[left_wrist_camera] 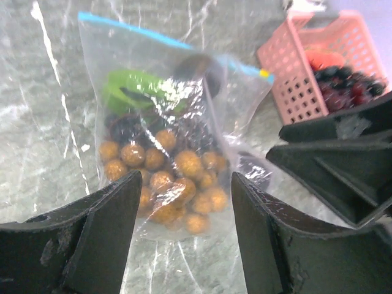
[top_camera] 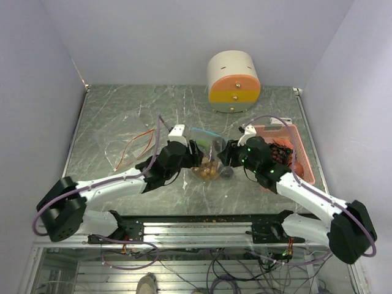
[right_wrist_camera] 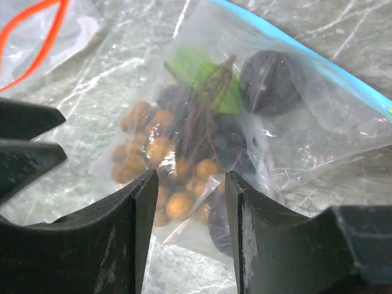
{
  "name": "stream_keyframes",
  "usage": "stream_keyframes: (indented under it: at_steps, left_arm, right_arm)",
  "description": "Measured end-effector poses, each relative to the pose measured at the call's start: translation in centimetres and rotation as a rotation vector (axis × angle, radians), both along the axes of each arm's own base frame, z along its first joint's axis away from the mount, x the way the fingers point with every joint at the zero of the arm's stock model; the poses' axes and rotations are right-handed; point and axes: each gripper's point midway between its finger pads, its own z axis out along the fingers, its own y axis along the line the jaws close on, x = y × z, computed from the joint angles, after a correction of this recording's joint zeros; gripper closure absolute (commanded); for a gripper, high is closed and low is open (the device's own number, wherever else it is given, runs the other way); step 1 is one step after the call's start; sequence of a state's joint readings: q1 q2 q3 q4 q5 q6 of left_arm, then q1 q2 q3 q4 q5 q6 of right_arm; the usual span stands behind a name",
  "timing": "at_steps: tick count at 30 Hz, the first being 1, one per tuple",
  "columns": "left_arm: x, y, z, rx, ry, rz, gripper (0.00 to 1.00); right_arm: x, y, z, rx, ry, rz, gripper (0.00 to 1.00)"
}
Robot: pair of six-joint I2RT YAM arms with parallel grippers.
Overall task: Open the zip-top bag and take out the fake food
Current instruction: Pick up the zipper food storage bag at the center of the board.
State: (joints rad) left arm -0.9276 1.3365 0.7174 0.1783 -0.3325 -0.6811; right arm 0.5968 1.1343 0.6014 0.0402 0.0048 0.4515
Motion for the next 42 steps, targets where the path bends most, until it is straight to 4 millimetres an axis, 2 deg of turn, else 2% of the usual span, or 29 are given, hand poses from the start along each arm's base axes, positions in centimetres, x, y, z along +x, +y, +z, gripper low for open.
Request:
stream_keyframes:
  at_steps: [2,4,7,8,10,12,15,19,26,31,33,35,37,39,42]
  left_arm:
    - [0.0,0.5,2.0,-0.034,-0.033,0.016,0.29]
    - [0.1,0.9,3.7,-0.061,-0.062,0.031,0.29]
    - [0.5,0.8,5.4,-0.077,-0.086,0.045,0.29]
    - [0.6,0.6,5.7,-0.073,-0.086,0.044,0.29]
    - [1.0,0.2,6.1,-0.068,-0.087,0.042,0.29]
    - [1.3,-0.2,6.4,-0.065,-0.088,0.041,0.29]
    - [1.7,-0.7,6.3,-0.058,-0.086,0.039,0.3]
    - [2.2,-1.9,4.7,-0.041,-0.064,0.026,0.3]
    - [2.0,-4.8,-0.4,-0.024,0.009,-0.006,0.3]
    - [0.6,-6.0,-4.5,0.021,0.066,-0.03,0.3]
    - [0.1,-6.5,-4.9,0.015,0.063,-0.034,0.3]
    - [-0.5,-6.9,-5.0,-0.007,0.056,-0.037,0.3]
    - [-1.3,-7.1,-5.3,-0.022,0.054,-0.038,0.3]
    - [-2.0,-7.0,-5.6,-0.03,0.05,-0.026,0.3]
    - [-2.4,-6.4,-5.6,-0.035,0.045,0.005,0.3]
  right_arm:
    - [-0.6,-0.1,0.9,0.027,-0.028,0.012,0.52]
    - [-1.1,0.1,0.6,0.048,-0.03,0.03,0.55]
    - [-2.5,1.0,-2.1,0.067,0.035,0.071,0.58]
    - [-3.4,1.4,-3.7,0.071,0.068,0.091,0.59]
    - [-5.7,2.1,-6.9,0.061,0.152,0.13,0.63]
    - [-7.5,2.6,-8.8,0.054,0.206,0.159,0.7]
    - [-8.8,3.5,-9.6,0.067,0.228,0.179,0.77]
    - [-10.4,3.9,-10.0,0.091,0.24,0.195,0.83]
    - [-10.4,3.4,-8.8,0.102,0.209,0.164,0.85]
    - [-10.4,2.8,-8.8,0.084,0.21,0.145,0.85]
    - [-10.4,2.5,-8.7,0.071,0.211,0.136,0.83]
    - [-10.2,2.2,-8.0,0.058,0.202,0.119,0.76]
    - [-9.6,2.0,-6.4,0.057,0.171,0.1,0.73]
    - [-8.6,1.8,-4.0,0.057,0.119,0.069,0.68]
    - [-7.4,0.3,-1.8,0.035,0.062,-0.014,0.53]
